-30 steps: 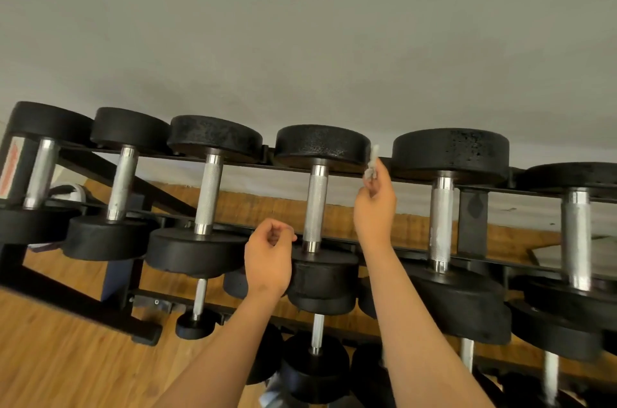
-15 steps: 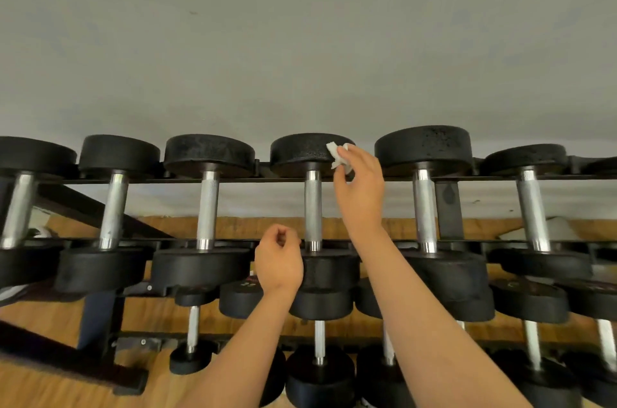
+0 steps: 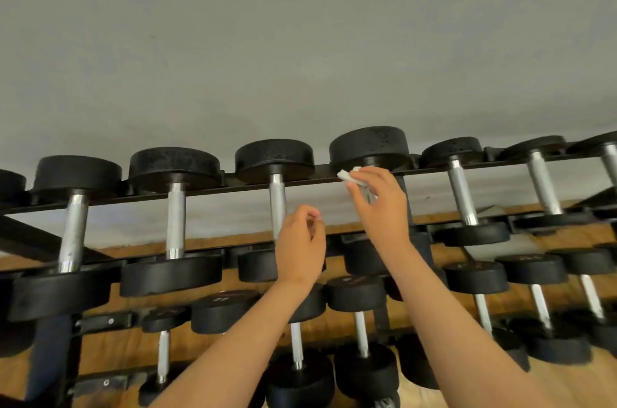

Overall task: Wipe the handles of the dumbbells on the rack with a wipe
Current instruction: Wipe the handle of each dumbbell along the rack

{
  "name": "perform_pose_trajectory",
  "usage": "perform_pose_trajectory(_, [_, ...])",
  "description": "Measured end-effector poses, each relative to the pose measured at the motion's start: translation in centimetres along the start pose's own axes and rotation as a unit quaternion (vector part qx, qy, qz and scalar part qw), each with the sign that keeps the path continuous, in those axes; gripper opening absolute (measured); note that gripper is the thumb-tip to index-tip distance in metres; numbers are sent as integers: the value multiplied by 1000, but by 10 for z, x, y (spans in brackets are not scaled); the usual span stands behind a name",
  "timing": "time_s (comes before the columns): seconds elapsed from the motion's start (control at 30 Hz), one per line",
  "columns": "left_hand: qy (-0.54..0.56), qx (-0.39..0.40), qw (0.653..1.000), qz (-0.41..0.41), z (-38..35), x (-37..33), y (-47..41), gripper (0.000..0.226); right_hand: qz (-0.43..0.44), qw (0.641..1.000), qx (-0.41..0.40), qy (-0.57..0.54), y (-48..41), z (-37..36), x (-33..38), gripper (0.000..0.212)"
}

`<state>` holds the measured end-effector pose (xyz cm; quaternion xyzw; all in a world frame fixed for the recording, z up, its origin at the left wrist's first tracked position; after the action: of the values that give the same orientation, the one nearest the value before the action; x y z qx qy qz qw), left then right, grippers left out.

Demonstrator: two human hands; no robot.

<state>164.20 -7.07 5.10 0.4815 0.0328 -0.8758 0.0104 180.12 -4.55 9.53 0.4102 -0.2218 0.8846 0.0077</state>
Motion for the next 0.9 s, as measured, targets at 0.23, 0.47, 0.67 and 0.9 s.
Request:
perform_pose_trajectory(0.23, [64, 40, 997, 23, -80, -36, 2, 9, 7, 1000, -9, -23, -20, 33, -33, 22])
perform_pose_trajectory(0.47, [-37, -64, 994, 82, -126, -42, 4, 7, 25, 998, 24, -53, -47, 53, -74, 22])
perform_pose_trajectory(0.67, [7, -102, 986, 132, -125, -37, 7, 5, 63, 994, 41, -81, -82, 43, -76, 21])
perform_pose_trajectory(0.9, [17, -115, 985, 125, -124, -39, 9, 18, 154, 986, 56, -26, -100, 14, -71, 20])
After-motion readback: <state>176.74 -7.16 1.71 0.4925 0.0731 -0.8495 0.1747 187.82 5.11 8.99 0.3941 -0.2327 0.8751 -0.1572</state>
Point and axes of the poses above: each hand's wrist, its own y-axis away from the middle knuckle, its own z-axis out of the back of the hand, x = y × z, the point moved 6 cm from there along -y, towards the middle knuckle, and after that the axes turned 1 degree about x, right-handed, at the moved point
